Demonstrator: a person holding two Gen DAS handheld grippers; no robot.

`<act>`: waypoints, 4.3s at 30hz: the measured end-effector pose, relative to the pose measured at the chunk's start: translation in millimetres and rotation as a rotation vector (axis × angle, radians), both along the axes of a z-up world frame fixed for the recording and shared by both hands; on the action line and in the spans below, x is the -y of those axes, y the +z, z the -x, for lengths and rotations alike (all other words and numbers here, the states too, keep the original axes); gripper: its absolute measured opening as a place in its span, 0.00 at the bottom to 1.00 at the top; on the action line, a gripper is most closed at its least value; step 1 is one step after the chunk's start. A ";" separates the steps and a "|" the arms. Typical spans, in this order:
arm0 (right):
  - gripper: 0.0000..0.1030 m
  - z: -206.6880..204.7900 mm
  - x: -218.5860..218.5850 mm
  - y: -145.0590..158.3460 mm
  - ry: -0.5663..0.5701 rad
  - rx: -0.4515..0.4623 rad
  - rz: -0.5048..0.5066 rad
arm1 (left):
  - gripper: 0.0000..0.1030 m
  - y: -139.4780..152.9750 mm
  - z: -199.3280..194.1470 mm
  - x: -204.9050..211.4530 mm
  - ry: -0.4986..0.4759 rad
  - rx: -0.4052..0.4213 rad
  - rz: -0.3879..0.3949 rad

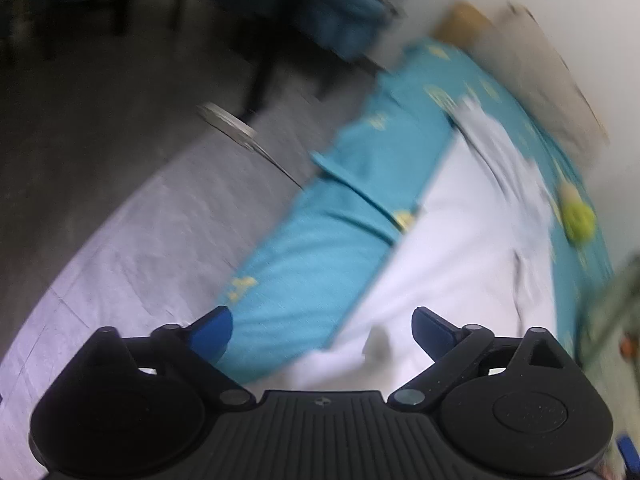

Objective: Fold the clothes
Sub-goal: 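Grasp the hem of the folded shirt with the left gripper, then grasp the shirt hem with the right gripper beside the left gripper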

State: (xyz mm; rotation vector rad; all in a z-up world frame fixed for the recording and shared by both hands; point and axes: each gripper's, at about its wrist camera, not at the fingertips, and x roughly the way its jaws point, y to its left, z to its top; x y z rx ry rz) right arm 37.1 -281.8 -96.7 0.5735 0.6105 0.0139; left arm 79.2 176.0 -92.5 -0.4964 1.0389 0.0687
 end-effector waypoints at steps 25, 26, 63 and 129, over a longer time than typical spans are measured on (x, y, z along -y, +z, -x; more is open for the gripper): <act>0.94 -26.6 -14.2 -23.2 0.047 -0.143 0.029 | 0.41 -55.3 -20.0 -24.9 -0.891 -0.169 0.120; 0.93 -28.7 -15.0 -25.3 0.049 -0.152 0.024 | 0.27 -57.1 -20.5 -22.6 -0.899 -0.180 0.091; 0.93 -19.3 3.7 -44.6 0.033 -0.207 -0.165 | 0.03 26.3 102.8 164.4 -0.834 0.209 -0.072; 0.86 -20.3 -9.4 -88.0 -0.029 -0.531 -0.079 | 0.85 -60.0 27.4 100.3 -0.386 -0.087 0.073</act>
